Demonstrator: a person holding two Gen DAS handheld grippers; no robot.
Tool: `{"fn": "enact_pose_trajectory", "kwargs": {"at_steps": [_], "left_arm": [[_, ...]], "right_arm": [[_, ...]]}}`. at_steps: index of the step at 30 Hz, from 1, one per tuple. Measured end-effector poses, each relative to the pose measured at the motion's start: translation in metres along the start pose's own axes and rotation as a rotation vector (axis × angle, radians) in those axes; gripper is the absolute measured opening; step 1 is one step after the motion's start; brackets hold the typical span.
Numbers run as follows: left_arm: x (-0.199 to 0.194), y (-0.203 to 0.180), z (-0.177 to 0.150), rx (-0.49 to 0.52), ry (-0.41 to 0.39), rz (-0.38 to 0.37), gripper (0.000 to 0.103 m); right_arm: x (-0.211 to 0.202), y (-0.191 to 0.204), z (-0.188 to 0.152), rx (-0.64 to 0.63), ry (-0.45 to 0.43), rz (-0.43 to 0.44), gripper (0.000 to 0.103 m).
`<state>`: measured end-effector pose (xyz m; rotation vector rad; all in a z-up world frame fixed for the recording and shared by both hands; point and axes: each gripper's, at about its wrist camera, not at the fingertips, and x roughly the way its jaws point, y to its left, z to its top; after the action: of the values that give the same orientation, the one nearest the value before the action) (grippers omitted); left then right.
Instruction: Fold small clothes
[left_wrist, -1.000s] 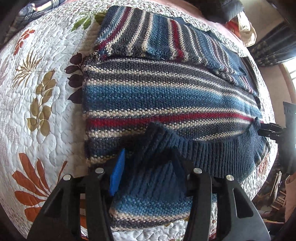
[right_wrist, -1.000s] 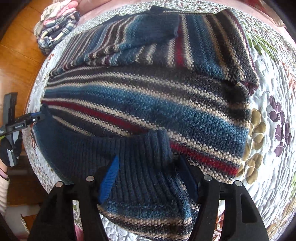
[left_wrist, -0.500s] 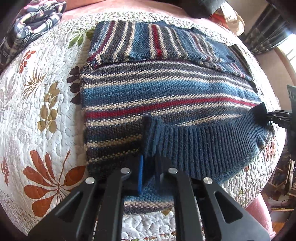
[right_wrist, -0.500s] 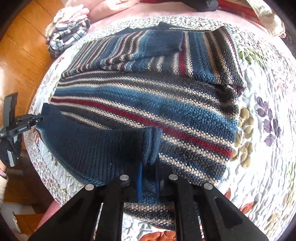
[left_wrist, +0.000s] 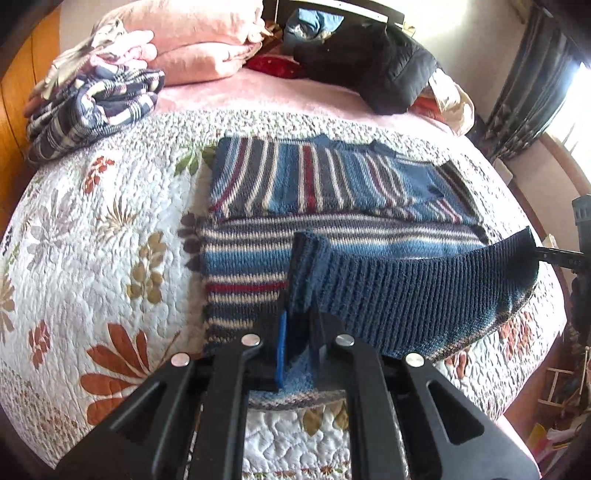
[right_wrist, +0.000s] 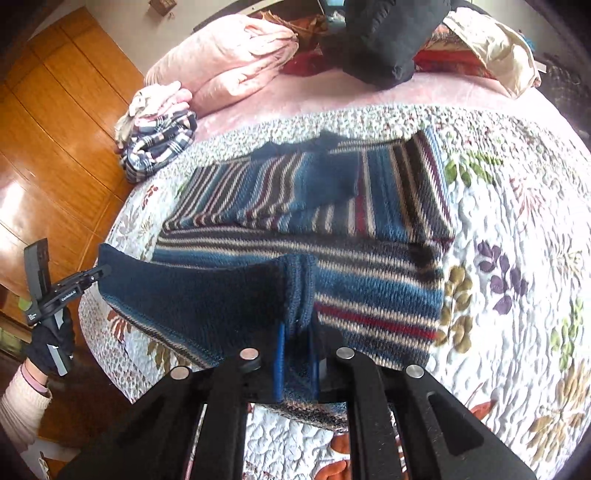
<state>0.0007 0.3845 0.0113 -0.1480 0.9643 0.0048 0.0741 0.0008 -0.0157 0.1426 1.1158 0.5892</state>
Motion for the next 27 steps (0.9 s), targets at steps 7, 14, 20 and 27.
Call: {"fn": "enact_pose_trajectory", "kwargs": {"at_steps": [7,14,20,27], "left_arm": [[0.006,-0.011,0.073,0.018,-0.117,0.024,0.008],[0.038,-0.014,0.138,0.020,-0.172,0.083,0.008],[0.088,-0.016,0.183,0.025,-0.184,0.118,0.008],[0.163,-0.008,0.209,0.013,-0.130,0.159,0.008]], "right_arm": [[-0.011,0.000,0.074,-0.013,-0.094,-0.032,0.010],[0.011,-0.025,0.142,0.044,-0.121,-0.062,0.010],[0.051,-0.053,0.191,0.072,-0.097,-0.127,0.010],[0.109,-0.089,0.226,0.120,-0.056,-0.176,0.010]]}}
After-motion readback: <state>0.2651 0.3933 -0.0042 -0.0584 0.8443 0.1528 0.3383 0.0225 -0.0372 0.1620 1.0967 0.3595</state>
